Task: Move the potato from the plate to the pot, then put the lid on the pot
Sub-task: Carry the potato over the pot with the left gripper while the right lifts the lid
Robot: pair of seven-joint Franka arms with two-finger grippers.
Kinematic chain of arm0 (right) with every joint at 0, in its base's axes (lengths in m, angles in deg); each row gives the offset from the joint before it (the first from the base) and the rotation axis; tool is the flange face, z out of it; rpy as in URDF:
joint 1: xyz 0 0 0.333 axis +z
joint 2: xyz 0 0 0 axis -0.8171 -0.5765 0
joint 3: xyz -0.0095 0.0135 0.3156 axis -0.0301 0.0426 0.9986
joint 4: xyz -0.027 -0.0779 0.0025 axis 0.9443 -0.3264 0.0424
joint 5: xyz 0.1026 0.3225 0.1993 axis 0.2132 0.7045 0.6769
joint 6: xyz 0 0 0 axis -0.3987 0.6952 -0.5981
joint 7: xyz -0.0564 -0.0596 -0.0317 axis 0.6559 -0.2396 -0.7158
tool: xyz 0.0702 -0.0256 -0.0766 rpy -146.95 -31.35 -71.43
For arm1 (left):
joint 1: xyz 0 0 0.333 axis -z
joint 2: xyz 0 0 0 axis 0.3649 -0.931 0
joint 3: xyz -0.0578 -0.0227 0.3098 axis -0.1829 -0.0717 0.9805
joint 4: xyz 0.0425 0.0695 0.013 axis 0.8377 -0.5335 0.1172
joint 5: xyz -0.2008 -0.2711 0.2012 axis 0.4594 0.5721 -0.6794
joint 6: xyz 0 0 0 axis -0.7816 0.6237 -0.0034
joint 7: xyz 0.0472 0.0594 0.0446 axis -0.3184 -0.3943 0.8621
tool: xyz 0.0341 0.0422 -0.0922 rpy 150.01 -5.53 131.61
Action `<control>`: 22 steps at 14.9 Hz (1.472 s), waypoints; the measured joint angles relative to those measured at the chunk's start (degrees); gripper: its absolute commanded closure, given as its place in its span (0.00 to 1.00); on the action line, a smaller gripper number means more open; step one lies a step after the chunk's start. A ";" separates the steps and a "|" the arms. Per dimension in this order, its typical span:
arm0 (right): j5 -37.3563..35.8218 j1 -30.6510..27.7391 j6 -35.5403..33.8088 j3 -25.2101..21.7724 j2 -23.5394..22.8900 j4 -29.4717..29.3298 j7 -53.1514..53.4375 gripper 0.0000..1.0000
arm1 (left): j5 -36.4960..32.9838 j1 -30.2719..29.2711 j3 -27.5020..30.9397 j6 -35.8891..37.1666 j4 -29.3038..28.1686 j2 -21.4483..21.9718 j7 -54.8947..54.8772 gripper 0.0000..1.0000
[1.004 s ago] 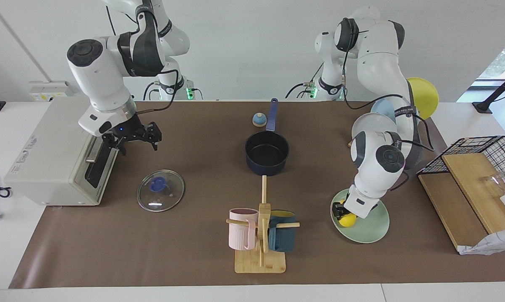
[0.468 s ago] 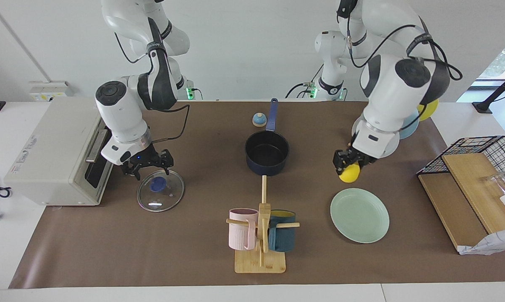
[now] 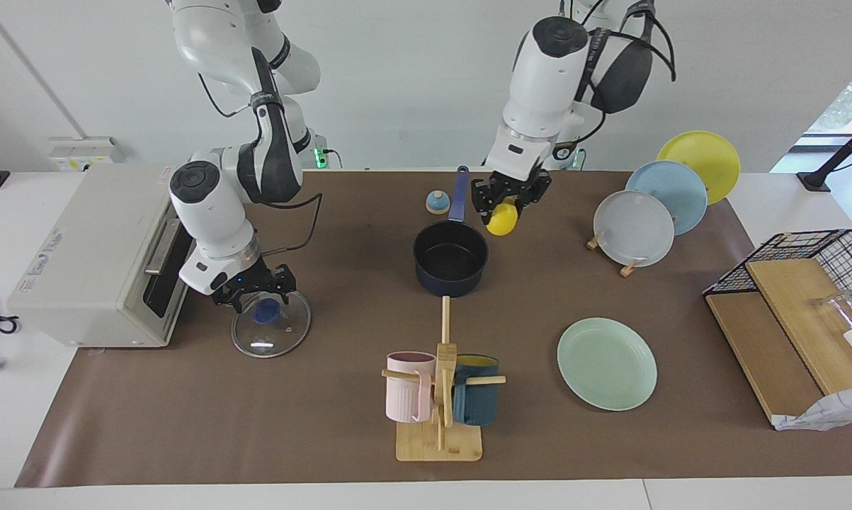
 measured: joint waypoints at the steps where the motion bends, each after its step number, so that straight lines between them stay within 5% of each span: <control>1: 0.00 0.01 0.27 0.00 -0.23 0.09 0.00 0.00 | 0.00 2.03 0.02 -3.76 -3.45 0.35 1.68 1.00; 9: 0.00 0.08 5.20 0.08 -1.03 3.17 -3.44 0.00 | 0.00 6.47 0.29 -18.02 -16.72 -2.41 4.27 1.00; 18: 0.00 -0.13 5.90 -0.17 -2.26 3.53 -7.77 0.00 | 0.00 6.76 0.32 -24.04 -18.16 -5.79 4.27 1.00; 22: 0.00 -0.13 5.90 -0.20 -2.27 3.69 -9.43 0.16 | -0.60 7.11 0.34 -26.98 -18.62 -7.79 4.27 1.00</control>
